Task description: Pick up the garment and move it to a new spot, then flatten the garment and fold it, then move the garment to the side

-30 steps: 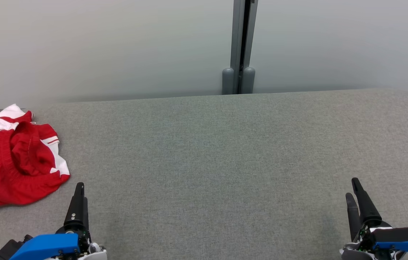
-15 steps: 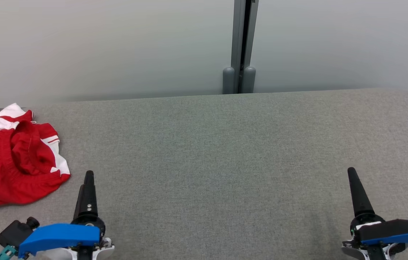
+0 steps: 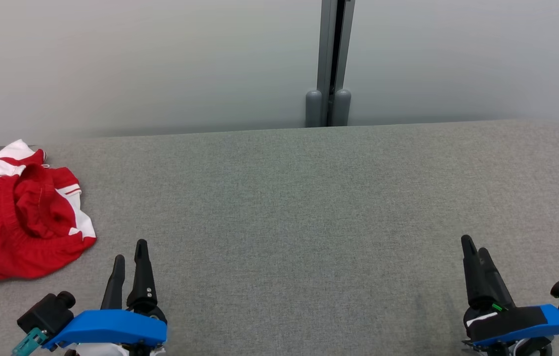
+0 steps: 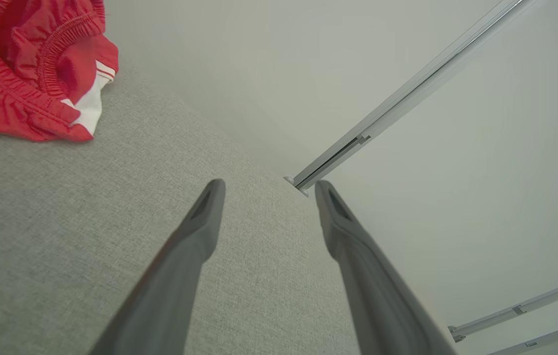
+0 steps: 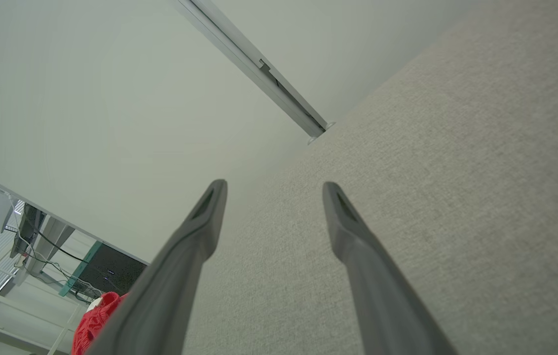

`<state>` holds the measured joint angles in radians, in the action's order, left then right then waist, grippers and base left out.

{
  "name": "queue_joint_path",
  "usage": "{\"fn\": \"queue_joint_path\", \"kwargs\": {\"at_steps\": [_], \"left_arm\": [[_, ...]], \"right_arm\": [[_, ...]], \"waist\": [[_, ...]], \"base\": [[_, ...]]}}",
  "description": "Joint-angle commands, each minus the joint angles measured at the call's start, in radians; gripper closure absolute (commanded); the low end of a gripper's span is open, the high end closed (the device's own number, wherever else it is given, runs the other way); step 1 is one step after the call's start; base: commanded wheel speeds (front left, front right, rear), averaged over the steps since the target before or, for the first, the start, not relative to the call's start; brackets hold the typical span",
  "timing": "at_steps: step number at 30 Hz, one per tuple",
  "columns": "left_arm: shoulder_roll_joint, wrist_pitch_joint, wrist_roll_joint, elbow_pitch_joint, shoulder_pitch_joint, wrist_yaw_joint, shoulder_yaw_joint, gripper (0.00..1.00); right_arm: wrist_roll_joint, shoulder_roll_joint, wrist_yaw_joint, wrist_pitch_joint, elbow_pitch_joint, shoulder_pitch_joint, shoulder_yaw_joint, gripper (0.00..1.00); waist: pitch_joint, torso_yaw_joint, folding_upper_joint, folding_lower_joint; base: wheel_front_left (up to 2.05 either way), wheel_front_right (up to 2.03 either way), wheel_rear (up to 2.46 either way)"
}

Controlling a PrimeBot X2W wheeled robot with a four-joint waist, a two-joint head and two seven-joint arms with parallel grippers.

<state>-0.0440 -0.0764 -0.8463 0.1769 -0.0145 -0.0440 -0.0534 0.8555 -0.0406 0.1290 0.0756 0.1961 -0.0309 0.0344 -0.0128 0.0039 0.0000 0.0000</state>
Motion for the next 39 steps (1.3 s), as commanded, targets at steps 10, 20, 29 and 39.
{"fn": "queue_joint_path", "kwargs": {"at_steps": [10,20,29,39], "left_arm": [[-0.01,-0.037,0.18,0.014,0.006,0.018,-0.02,0.0],[-0.011,-0.066,0.295,0.03,0.02,0.031,-0.031,0.0],[-0.011,-0.09,0.384,0.045,0.032,0.038,-0.037,0.0],[-0.01,-0.114,0.467,0.07,0.041,0.035,-0.037,0.0]], "right_arm": [[-0.19,-0.008,0.001,0.038,0.006,0.007,-0.013,0.0],[-0.325,-0.009,0.002,0.066,0.018,0.011,-0.019,0.0],[-0.432,-0.01,0.002,0.09,0.025,0.014,-0.023,0.0],[-0.531,-0.011,0.002,0.114,0.036,0.019,-0.031,0.0]], "waist": [[-0.003,0.0,0.0,0.0],[-0.003,0.0,0.0,0.0],[0.0,0.0,0.0,0.0],[0.0,0.002,0.0,0.0]], "base": [[0.0,0.0,0.0],[0.0,0.0,0.0],[0.0,0.0,0.0],[0.0,0.0,0.0]]}}
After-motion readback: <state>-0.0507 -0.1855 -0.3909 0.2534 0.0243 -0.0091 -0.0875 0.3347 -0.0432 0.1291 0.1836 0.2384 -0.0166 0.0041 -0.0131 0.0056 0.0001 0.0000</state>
